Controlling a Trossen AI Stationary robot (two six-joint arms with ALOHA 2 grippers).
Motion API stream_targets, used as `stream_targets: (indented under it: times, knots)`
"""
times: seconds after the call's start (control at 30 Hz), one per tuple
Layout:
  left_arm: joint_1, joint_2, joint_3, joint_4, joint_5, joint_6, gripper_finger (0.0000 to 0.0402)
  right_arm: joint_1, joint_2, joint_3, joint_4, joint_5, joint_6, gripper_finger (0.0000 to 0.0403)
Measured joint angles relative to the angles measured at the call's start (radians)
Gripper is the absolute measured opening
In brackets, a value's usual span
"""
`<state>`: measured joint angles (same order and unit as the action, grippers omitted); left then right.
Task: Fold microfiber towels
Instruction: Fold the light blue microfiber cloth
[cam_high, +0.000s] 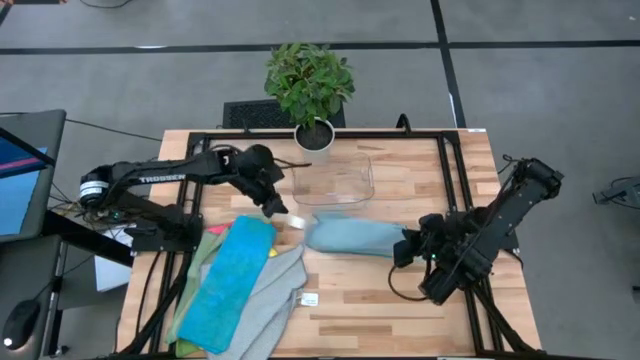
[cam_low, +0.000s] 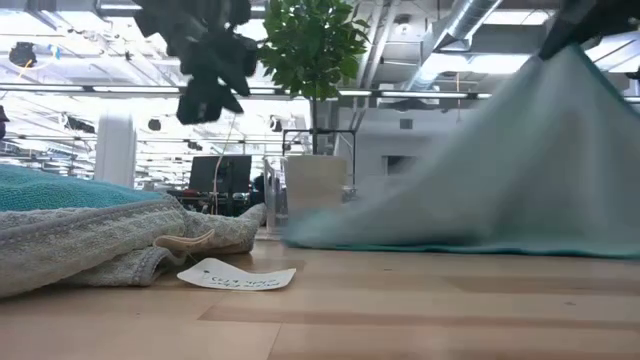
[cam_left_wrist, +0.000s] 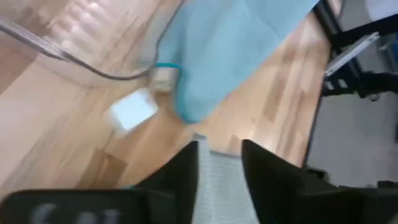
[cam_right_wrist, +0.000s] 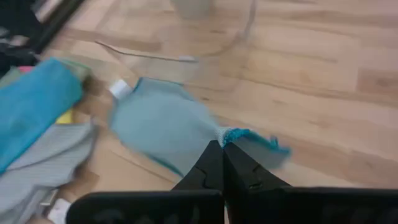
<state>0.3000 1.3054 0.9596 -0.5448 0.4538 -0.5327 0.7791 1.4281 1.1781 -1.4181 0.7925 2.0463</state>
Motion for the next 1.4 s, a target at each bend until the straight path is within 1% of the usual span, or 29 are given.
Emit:
stream_targets:
  times: [0.1, 0.2, 0.27, 0.33, 0.4, 0.5, 0.6, 0.67, 0.73, 0.83, 1.0, 1.1, 1.27, 1.4]
  knots:
    - [-0.001, 0.062, 0.000, 0.046, -0.023, -0.036, 0.0170, -0.001, 0.000, -0.030, 0.001, -0.028, 0.043, 0.0013]
    - [-0.019, 0.116, -0.001, 0.085, -0.029, -0.077, 0.0204, -0.001, 0.000, -0.044, -0.011, -0.049, 0.081, 0.0013]
    - [-0.073, 0.142, 0.000, 0.122, -0.034, -0.106, 0.0215, -0.007, 0.000, -0.044, -0.014, -0.064, 0.082, 0.0013]
    - [-0.152, 0.171, 0.000, 0.154, -0.060, -0.124, 0.0218, -0.016, 0.000, -0.044, -0.014, -0.081, 0.078, 0.0013]
    - [-0.246, 0.203, 0.000, 0.210, -0.134, -0.145, 0.0219, -0.018, 0.000, -0.044, -0.020, -0.084, 0.078, 0.0013]
    - [-0.371, 0.253, 0.000, 0.312, -0.289, -0.192, 0.0219, -0.026, 0.000, -0.044, -0.017, -0.086, 0.077, 0.0013]
    - [-0.449, 0.308, 0.000, 0.408, -0.482, -0.231, 0.0219, -0.030, 0.000, -0.044, -0.020, -0.084, 0.077, 0.0015]
    - [-0.474, 0.347, 0.001, 0.471, -0.569, -0.258, 0.0219, -0.035, 0.000, -0.044, -0.020, -0.084, 0.077, 0.0016]
    - [-0.487, 0.387, 0.002, 0.501, -0.591, -0.289, 0.0220, -0.036, 0.000, -0.044, -0.020, -0.084, 0.075, 0.0017]
    - [-0.501, 0.449, 0.011, 0.506, -0.595, -0.326, 0.0220, -0.035, 0.000, -0.044, -0.021, -0.084, 0.075, 0.0017]
    - [-0.503, 0.536, 0.065, 0.486, -0.601, -0.326, 0.0220, -0.035, 0.000, -0.044, -0.021, -0.083, 0.075, 0.0017]
    - [-0.503, 0.577, 0.111, 0.480, -0.622, -0.318, 0.0220, -0.035, 0.000, -0.044, -0.021, -0.083, 0.075, 0.0018]
    - [-0.503, 0.640, 0.196, 0.360, -0.674, -0.312, 0.0220, -0.035, 0.000, -0.044, -0.021, -0.083, 0.075, 0.0018]
    - [-0.503, 0.674, 0.255, 0.276, -0.683, -0.315, 0.0219, -0.035, 0.000, -0.043, -0.022, -0.081, 0.075, 0.0018]
